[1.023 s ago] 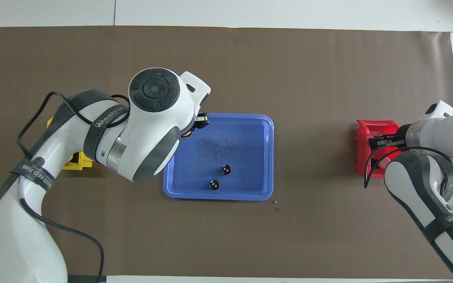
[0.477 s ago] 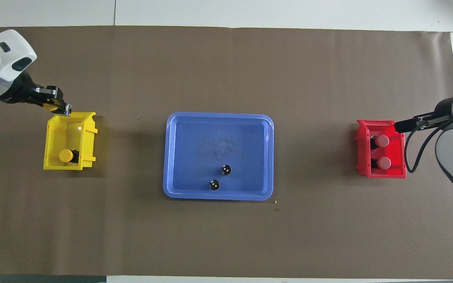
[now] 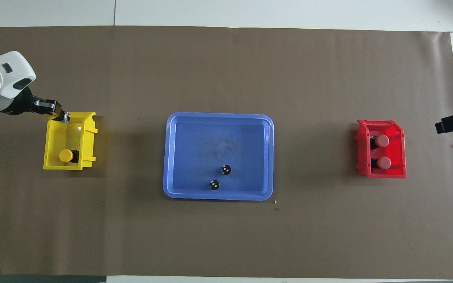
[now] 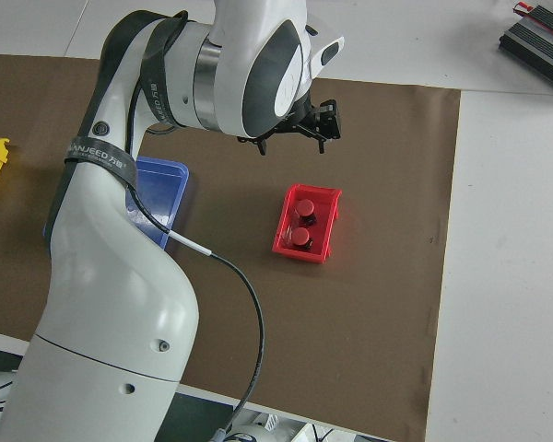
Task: Sort red and yellow buttons by color
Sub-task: 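Lower the yellow button into the yellow bin and open the left gripper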
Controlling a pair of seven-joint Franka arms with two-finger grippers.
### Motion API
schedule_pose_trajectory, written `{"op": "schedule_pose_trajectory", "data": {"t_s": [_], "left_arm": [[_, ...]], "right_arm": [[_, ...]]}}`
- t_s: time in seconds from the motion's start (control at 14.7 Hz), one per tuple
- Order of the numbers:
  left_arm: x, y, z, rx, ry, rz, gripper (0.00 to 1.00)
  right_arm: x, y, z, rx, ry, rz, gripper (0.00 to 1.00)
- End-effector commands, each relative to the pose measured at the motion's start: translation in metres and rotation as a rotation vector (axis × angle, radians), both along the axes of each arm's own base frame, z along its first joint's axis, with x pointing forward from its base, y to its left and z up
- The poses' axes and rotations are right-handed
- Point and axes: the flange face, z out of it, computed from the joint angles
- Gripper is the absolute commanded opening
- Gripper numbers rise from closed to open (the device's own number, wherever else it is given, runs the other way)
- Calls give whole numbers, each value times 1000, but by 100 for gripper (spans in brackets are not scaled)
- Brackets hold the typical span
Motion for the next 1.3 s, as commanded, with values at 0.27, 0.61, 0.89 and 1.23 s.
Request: {"op": "schedule_pose_trajectory", "data": {"t_s": [0.27,0.61,0.89,1.23], "left_arm": [[-26,8,-26,-26,9,19,1],[-29,19,-52,-25,-13,36,1],[-25,13,-70,-26,-19,35,1],[-26,10,-73,-35,-8,36,10]], "right_arm": [[-2,-16,-6,-20,20,-61,100],[0,-15,-3,-21,14,-60,100],[1,-11,-3,-22,12,-52,100],[1,-10,-2,-23,11,-48,100]]}}
